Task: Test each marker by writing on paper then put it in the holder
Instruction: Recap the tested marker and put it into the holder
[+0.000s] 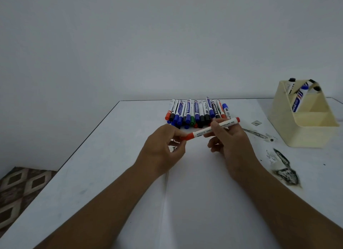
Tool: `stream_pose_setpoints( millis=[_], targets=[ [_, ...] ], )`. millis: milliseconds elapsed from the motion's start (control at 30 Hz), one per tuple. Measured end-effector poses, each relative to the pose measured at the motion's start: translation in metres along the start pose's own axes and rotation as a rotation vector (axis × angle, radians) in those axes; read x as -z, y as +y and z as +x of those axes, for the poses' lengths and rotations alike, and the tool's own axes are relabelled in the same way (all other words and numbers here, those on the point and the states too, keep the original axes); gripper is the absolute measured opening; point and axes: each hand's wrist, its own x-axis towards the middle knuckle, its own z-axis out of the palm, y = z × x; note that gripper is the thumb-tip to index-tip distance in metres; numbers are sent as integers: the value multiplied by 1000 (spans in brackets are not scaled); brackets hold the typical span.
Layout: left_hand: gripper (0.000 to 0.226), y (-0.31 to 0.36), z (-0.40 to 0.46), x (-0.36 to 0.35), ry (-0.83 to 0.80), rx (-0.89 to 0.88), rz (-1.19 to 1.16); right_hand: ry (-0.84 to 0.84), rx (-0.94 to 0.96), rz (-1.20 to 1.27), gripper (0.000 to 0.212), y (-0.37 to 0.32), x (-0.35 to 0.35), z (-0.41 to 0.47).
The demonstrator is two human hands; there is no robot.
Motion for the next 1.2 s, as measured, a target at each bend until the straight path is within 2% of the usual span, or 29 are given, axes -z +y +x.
stream_pose_setpoints(
  millis=[67,167,400,500,567,667,800,867,933,1000,1100,1200],
  targets=[
    [31,-1,-1,-2,-47,-23,33,-8,21,1,19,-1,1,-3],
    [43,6,1,-7,-142,12,60,-39,36,-46,31,-4,0,-6],
    [36,17,8,-7,-375,66,334,-90,58,-120,34,0,-1,-7],
    [48,20,4,-5,-368,4,425,-111,48,-90,33,0,-1,-7],
    [56,19,2,-5,-330,-14,397,-123,37,-42,31,-1,0,-7],
    [47,12,3,-2,-295,34,368,-129,29,-31,27,-1,1,-7],
    [46,6,3,9,-349,99,348,-137,17,-49,14,-1,-1,-9],
    [45,1,3,15,-325,107,318,-103,6,9,22,-1,0,-8],
    [46,-9,3,23,-324,120,239,-57,-10,64,20,-2,2,-6],
    [50,-25,2,31,-354,153,170,-33,-21,76,12,-1,2,-4],
    [54,-47,0,39,-408,120,189,-19,-25,67,10,0,1,-2],
    [59,-53,0,41,-519,220,151,-18,-35,85,11,-1,1,-2]
  ],
)
